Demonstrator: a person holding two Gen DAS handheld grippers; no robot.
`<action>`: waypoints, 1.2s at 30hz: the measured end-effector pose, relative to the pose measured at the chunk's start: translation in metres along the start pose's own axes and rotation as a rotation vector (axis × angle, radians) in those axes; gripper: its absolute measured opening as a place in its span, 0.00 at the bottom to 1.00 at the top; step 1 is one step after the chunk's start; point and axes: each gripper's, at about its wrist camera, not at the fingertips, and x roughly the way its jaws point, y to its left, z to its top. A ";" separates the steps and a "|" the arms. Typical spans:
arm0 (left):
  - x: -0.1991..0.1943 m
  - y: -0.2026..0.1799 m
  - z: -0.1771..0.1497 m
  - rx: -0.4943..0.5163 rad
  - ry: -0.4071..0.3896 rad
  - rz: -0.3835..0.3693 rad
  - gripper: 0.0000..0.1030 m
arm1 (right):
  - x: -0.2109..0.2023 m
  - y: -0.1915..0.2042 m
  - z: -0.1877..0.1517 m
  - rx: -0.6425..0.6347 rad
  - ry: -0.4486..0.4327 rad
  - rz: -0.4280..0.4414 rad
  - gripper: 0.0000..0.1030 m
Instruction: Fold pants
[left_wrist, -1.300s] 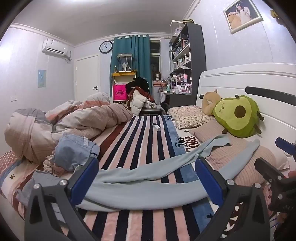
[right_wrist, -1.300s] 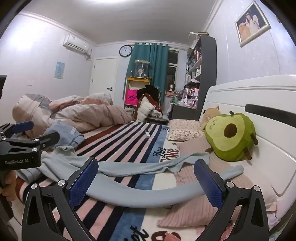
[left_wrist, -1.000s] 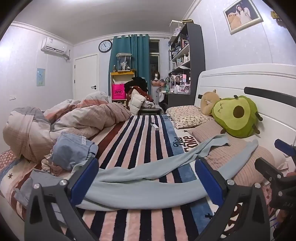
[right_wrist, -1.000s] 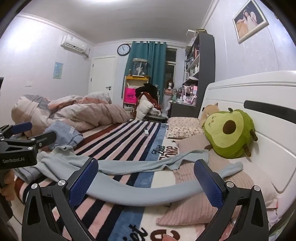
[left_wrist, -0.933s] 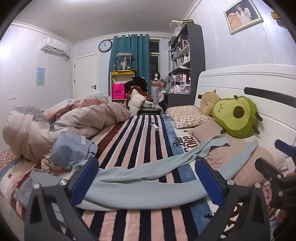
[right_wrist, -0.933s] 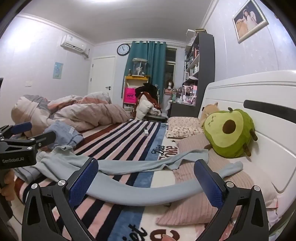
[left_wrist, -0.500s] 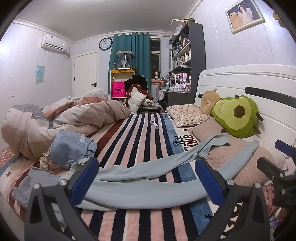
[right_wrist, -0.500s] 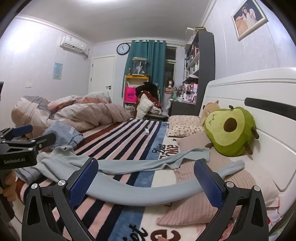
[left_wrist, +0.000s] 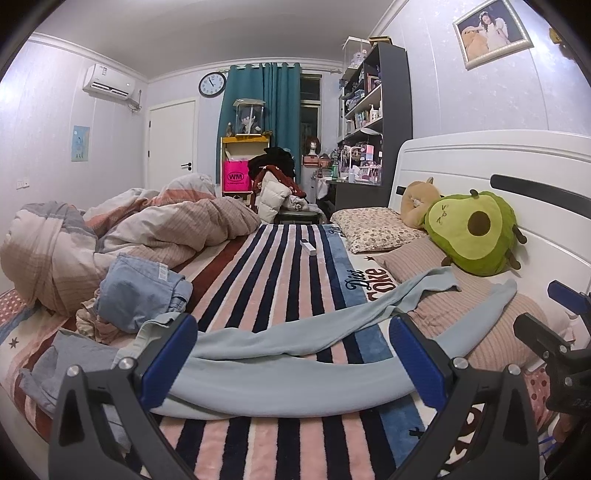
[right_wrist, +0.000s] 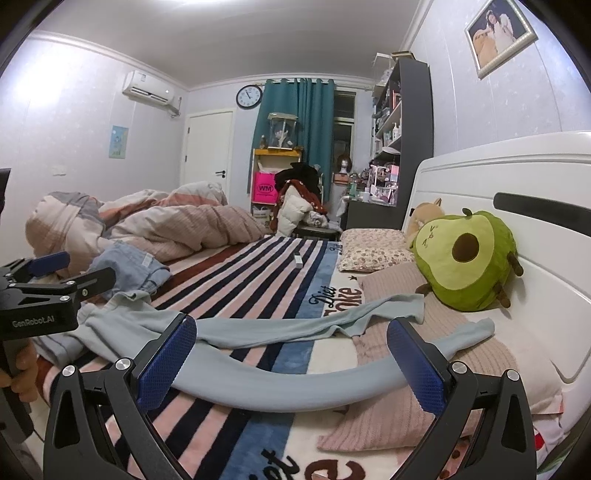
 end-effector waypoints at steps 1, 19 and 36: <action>0.001 0.001 0.000 -0.002 0.000 -0.002 0.99 | 0.000 0.000 0.000 0.002 0.001 0.001 1.00; 0.001 -0.001 0.001 0.003 -0.001 0.009 0.99 | 0.005 0.001 -0.001 0.011 0.011 0.007 1.00; 0.000 0.002 0.000 -0.002 -0.002 0.013 0.99 | 0.008 0.007 -0.004 0.005 0.009 0.004 1.00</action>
